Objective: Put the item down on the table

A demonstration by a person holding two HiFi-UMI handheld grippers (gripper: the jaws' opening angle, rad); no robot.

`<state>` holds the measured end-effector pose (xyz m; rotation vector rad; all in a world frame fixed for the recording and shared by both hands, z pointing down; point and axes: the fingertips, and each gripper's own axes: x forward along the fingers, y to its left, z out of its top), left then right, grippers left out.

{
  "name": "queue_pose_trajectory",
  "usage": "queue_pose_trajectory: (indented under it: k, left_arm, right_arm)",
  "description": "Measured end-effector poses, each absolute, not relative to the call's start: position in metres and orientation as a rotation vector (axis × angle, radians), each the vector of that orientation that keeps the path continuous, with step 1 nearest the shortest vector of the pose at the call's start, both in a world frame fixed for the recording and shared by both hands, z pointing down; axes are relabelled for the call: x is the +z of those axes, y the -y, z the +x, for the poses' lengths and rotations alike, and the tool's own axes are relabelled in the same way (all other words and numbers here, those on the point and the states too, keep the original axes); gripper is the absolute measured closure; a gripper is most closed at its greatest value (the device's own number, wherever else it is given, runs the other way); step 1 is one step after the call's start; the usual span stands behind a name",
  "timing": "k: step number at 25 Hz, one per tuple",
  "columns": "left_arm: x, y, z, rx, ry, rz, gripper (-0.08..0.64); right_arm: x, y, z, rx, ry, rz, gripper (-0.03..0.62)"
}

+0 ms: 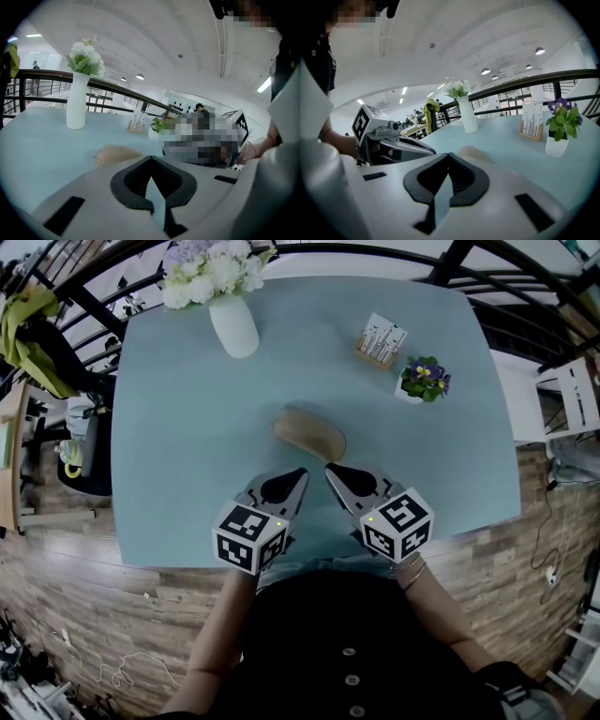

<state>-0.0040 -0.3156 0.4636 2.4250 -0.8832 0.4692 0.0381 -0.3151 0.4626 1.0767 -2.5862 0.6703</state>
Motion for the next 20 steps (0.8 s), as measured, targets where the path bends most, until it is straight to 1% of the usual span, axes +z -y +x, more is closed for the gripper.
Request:
queue_pose_trajectory:
  k: [20]
  left_arm:
    - [0.472, 0.315, 0.003, 0.485, 0.825, 2.417, 0.543]
  right_arm:
    - [0.476, 0.314, 0.042, 0.749, 2.563, 1.073, 0.589]
